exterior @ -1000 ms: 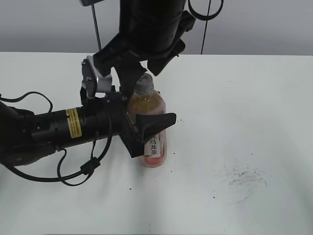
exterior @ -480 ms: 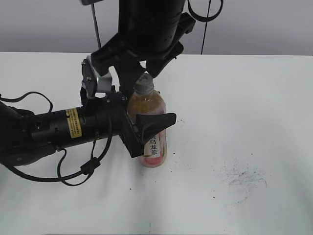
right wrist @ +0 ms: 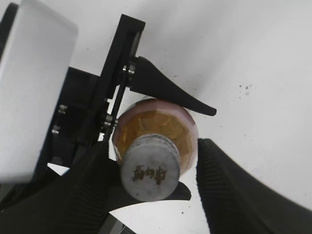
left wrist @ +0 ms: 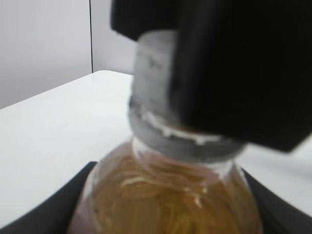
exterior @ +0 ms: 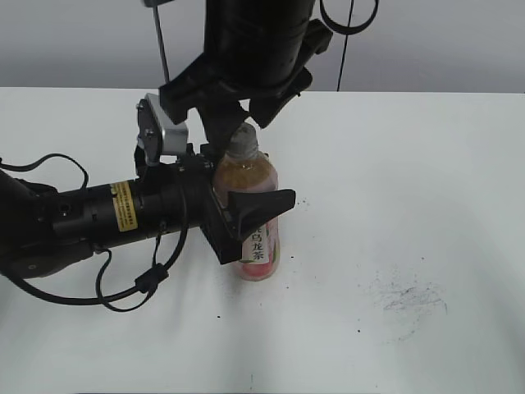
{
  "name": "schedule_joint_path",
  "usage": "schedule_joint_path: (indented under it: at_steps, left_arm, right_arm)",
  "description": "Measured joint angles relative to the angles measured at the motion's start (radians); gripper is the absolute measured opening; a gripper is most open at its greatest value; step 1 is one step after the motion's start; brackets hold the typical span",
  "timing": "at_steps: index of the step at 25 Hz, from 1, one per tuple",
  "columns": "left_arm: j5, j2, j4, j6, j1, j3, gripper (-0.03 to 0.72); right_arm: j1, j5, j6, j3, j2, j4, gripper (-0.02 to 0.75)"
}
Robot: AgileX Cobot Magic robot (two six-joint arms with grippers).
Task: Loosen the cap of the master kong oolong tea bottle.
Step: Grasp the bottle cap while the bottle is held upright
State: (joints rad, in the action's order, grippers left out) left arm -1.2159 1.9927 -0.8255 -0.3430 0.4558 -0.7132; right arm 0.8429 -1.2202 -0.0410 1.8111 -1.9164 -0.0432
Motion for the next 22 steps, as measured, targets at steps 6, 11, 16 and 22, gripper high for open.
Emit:
schedule_joint_path:
  at_steps: [6,11,16,22]
  left_arm:
    - [0.000,0.000,0.000,0.000,0.000,0.000,0.445]
    - [0.000,0.000,0.000,0.000,0.000,0.000,0.445]
    - [0.000,0.000,0.002,0.000,0.000,0.000,0.445]
    - [0.000,0.000,-0.001,0.001,0.000,0.000,0.445]
  right_arm:
    - [-0.003,0.000,0.008,-0.011,-0.001,0.004,0.407]
    - [-0.003,-0.001,0.023,-0.013,-0.006,0.010,0.357]
    - [-0.004,-0.001,0.123,-0.013,-0.006,0.009,0.272]
    - [-0.005,-0.002,0.571,-0.013,-0.006,0.020,0.272]
